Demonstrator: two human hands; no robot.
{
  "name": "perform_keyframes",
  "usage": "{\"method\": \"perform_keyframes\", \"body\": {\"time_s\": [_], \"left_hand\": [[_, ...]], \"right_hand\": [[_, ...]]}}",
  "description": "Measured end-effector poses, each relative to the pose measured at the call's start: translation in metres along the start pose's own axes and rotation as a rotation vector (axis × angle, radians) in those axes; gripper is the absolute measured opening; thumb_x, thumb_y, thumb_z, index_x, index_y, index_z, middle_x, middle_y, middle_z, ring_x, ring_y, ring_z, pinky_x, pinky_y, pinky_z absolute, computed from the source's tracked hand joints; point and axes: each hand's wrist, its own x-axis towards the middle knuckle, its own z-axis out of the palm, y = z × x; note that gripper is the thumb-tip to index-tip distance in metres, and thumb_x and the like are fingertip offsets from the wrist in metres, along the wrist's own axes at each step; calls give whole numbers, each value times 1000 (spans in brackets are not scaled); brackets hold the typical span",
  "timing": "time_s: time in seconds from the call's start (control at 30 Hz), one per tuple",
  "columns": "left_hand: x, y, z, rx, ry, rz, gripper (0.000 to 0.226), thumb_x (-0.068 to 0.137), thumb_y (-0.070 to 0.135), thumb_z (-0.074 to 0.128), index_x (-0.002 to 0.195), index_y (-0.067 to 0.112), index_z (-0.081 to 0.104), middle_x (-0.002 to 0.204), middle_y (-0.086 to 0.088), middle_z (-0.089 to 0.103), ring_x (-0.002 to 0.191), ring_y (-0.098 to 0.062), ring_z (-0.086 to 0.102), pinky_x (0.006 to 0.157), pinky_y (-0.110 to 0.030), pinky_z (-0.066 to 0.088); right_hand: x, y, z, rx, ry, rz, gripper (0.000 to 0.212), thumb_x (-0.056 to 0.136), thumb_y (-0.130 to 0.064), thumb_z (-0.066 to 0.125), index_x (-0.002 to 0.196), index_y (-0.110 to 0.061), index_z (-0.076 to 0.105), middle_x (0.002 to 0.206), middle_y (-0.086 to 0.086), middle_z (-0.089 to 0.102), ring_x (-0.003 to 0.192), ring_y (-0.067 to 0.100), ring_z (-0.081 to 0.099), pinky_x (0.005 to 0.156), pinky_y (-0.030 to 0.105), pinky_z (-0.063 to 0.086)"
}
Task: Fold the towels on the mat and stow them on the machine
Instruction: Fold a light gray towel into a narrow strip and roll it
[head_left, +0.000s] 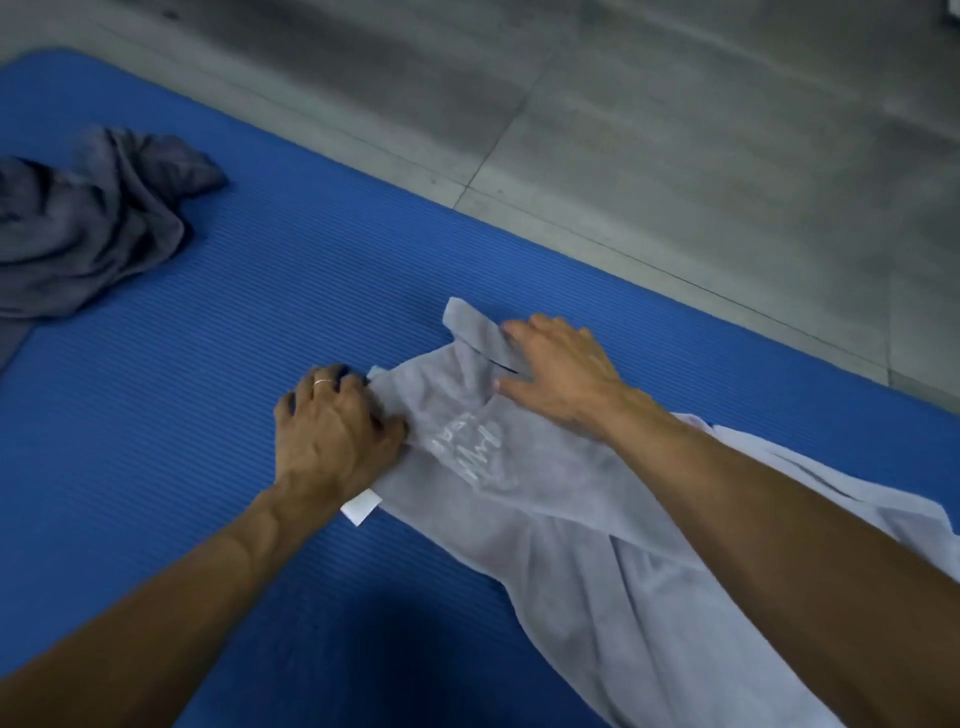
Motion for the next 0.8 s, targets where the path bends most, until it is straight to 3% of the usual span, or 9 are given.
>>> {"method": "perform_keyframes", "body": {"time_s": [0.1,0.2,0.27,0.33,0.4,0.47,0.53,0.67,0.8], "left_hand": [[-8,-6,-6,-353,8,94,21,87,36,61,83,15,60,88,0,64,83,-23,63,72,-36,48],[-11,-5,-20,-672,-13,-10,23,87,35,66,79,18,54,67,1,60,59,-11,55,53,-27,46],[-11,-9,-26,-711,-55,-119,29,85,40,68,95,20,49,68,2,60,59,-11,56,51,-24,46],[-12,-20,-29,-586,-233,-251,48,81,51,68,108,26,39,82,4,61,72,-15,62,63,-32,55],[-17,-31,-29,-366,-365,-293,53,73,59,67,107,28,42,89,6,63,79,-16,63,70,-36,56],[-25,-38,-29,-314,-365,-272,35,74,50,67,96,25,55,82,5,64,76,-16,62,64,-32,53],[-33,-45,-30,-451,-296,-206,4,82,27,63,80,24,61,79,5,64,77,-17,61,66,-30,51],[-39,-55,-42,-906,-175,-271,15,100,25,47,89,18,54,74,2,57,63,-9,52,59,-24,45],[-35,-67,-47,-933,-43,-380,14,100,26,46,91,17,50,59,2,50,47,-6,44,46,-24,38]], "right_hand": [[20,2,5,108,126,83,17,95,-19,46,100,-13,61,105,9,62,99,34,58,76,38,42],[39,12,-7,180,169,314,24,93,-12,45,114,-11,57,114,14,62,106,36,54,81,38,41],[43,10,-16,-30,228,303,34,90,-7,47,124,-9,51,121,13,54,111,34,49,88,43,39],[44,-6,-21,-81,261,50,36,90,-6,46,126,-11,53,121,10,53,107,32,51,86,43,42],[45,-30,-16,-52,134,-225,41,95,-9,42,135,-17,50,133,4,49,106,30,56,82,41,48],[54,-45,-4,-92,-13,-346,53,97,-11,40,147,-24,35,148,-1,36,108,29,57,83,41,50],[65,-53,6,-137,-62,-365,48,96,-11,41,142,-24,40,138,1,41,96,30,59,77,42,51],[74,-58,4,-34,67,-261,23,90,-7,42,96,-18,61,102,2,53,87,28,57,76,43,49],[89,-73,-16,44,212,-132,18,85,-3,40,88,-15,54,94,4,58,82,29,54,72,41,44]]}}
